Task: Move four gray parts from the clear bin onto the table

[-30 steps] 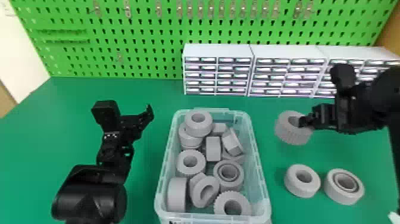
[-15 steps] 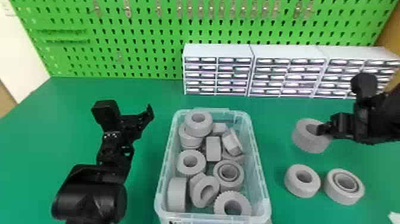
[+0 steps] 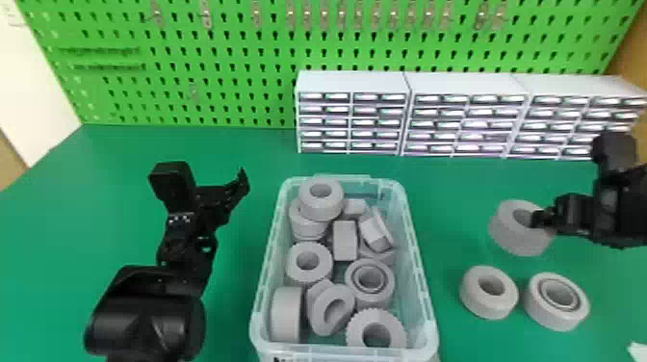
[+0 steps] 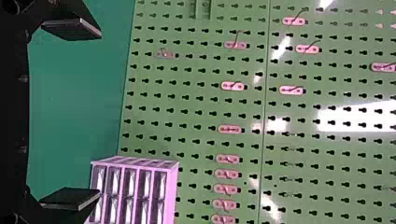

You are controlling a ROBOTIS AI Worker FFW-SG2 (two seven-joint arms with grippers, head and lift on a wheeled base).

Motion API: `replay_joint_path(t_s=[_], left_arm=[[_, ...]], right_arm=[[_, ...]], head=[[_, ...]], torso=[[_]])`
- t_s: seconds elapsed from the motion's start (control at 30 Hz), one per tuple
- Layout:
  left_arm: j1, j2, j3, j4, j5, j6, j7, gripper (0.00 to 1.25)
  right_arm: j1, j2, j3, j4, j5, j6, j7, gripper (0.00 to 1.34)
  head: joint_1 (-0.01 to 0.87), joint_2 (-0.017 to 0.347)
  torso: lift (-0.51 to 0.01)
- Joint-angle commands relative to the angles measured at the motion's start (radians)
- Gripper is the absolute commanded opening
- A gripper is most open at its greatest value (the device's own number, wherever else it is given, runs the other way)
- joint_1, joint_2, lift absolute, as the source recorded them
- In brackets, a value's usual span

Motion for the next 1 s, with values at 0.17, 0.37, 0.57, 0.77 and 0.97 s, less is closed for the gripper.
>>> replay_joint_path(t_s=[0.17, 0.37, 0.57, 0.77, 0.97], left_arm=[[0.0, 0.0, 0.0, -0.001, 0.002, 0.0, 0.0, 1.15], [0.0, 0.0, 0.0, 0.0, 0.002, 0.0, 0.0, 1.15], [0.0, 0.0, -0.001, 0.0, 0.003, 0.0, 0.0, 1.15], [0.0, -0.002, -0.001, 0.0, 0.003, 0.0, 0.0, 1.15], [0.001, -0.002, -0.001, 0.0, 0.005, 0.0, 0.0, 1.15]], right_arm=[[0.02, -0.003, -0.02, 0.048, -0.031, -0.087, 0.0, 0.43], [0.02, -0.002, -0.02, 0.077, -0.033, -0.118, 0.0, 0.43], [0.02, -0.002, -0.021, 0.109, -0.034, -0.15, 0.0, 0.43], [0.028, -0.003, -0.029, 0.145, -0.037, -0.19, 0.0, 0.43], [0.035, -0.003, -0.03, 0.18, -0.045, -0.216, 0.0, 0.43]], head=[[0.693, 0.072], [0.693, 0.072], [0.693, 0.072], [0.693, 0.072], [0.693, 0.072]], torso=[[-0.052], [-0.052], [-0.052], [-0.052], [-0.052]])
